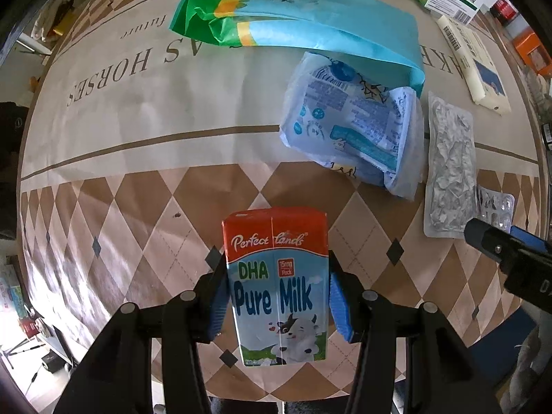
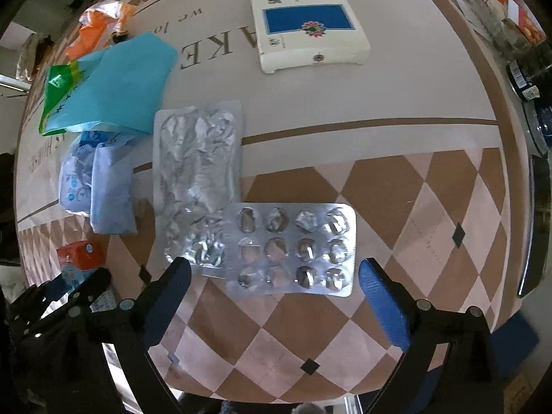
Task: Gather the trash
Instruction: 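Grasp the DHA Pure Milk carton with the left tool while the right tool grasps a blister pack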
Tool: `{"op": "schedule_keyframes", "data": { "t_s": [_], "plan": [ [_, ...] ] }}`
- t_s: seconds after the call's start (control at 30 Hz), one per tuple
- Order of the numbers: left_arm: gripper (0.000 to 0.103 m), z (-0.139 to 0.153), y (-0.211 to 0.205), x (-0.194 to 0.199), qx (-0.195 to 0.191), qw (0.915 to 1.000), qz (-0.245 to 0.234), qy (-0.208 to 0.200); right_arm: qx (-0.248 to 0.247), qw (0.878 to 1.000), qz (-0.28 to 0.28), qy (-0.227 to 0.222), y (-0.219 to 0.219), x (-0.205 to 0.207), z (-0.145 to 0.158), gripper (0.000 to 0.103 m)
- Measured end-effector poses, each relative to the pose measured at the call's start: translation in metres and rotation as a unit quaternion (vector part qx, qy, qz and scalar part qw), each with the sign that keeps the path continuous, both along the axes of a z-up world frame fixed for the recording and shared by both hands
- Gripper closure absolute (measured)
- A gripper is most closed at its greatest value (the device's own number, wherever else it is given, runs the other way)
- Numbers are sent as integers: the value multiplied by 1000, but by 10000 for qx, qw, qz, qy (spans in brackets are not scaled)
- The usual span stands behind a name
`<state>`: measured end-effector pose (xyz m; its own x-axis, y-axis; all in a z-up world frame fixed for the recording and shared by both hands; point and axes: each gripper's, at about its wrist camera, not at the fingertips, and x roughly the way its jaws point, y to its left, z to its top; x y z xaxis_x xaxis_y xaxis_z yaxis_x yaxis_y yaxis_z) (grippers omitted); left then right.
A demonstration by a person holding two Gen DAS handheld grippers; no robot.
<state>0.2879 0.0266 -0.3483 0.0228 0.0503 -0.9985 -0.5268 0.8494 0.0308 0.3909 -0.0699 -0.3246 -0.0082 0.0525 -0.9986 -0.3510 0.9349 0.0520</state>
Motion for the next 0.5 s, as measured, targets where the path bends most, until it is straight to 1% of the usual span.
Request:
{"op": "schedule_keyframes", "data": {
  "t_s": [0.03, 0.1, 0.17, 0.27, 0.3, 0.4, 0.43, 0.5],
  "plan": [
    [56, -1, 5, -6, -4, 10000, 2, 3, -6, 10000, -29, 8, 2, -2, -1, 4],
    [56, 1, 4, -2, -4, 10000, 6, 11, -67, 9998, -161, -1, 1, -3, -6, 4],
    [56, 0, 5, -4, 3, 10000, 6, 26, -26, 9996, -288, -32, -7, 0, -8, 5],
    [56, -1, 4, -7, 13, 10000, 20, 19, -209, 9993, -283, -148, -9, 2, -4, 18],
    [56, 0, 4, -7, 23, 10000, 20, 19, -188, 9993, -243, -227, -12, 4, -1, 29],
    [56, -1, 4, -8, 25, 10000, 27, 22, -77, 9994, -256, -224, -18, 4, 6, 35],
    [56, 0, 4, -9, 28, 10000, 29, 87, -53, 9994, -257, -229, -19, 4, 8, 38],
    [56, 4, 3, -8, 44, 10000, 16, 84, 19, 9993, -287, -249, -23, -2, 15, 42]
  ]
}}
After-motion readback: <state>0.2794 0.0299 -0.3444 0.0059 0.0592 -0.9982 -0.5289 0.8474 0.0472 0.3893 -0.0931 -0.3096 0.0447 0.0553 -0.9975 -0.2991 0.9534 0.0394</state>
